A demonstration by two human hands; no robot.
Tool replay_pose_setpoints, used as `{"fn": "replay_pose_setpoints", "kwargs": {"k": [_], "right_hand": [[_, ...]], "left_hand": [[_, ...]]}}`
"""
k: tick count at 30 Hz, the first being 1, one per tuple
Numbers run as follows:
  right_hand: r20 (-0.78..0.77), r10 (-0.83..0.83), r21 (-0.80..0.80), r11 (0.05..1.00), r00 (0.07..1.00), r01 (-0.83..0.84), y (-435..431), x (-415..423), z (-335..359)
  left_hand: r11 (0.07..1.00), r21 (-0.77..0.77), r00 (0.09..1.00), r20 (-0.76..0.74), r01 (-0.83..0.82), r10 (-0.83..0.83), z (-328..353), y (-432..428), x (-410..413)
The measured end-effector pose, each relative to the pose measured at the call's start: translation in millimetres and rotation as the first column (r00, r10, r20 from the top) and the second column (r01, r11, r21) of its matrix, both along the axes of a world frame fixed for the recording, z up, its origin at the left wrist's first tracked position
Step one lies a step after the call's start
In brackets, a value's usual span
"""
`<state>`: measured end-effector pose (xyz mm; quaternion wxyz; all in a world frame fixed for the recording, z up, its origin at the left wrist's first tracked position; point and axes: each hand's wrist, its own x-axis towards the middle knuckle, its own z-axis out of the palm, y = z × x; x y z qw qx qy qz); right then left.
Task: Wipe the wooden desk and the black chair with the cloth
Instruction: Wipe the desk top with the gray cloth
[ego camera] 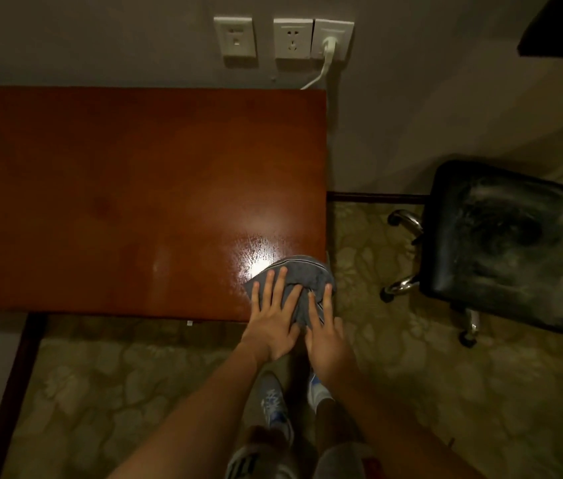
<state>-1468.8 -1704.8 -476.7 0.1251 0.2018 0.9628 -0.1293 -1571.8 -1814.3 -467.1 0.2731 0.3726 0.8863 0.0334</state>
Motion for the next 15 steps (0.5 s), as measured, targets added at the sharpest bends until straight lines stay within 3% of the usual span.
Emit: {"fn": "replay_pose_setpoints", "kwargs": {"k": [4, 8, 15], "right_hand": [[0.035, -0.032, -0.03, 0.999, 0.999, 0.033, -15.9, 18.3, 14.8], [0.163, 0.025, -0.042, 0.999, 0.986, -0.019, -25.1, 25.9, 24.9], [0.224, 0.001, -0.17, 0.985, 0.975, 0.038, -27.4, 20.4, 58.4]], "left_hand": [[1.0, 0.018, 0.999, 0.044, 0.003, -0.003, 7.2, -17.4, 22.3], [0.999, 0.018, 0.995, 0.089, 0.04, -0.042, 22.5, -30.5, 26.0], [0.997, 0.067, 0.953, 0.302, -0.034, 0.013, 52.0, -46.2, 19.9]]}}
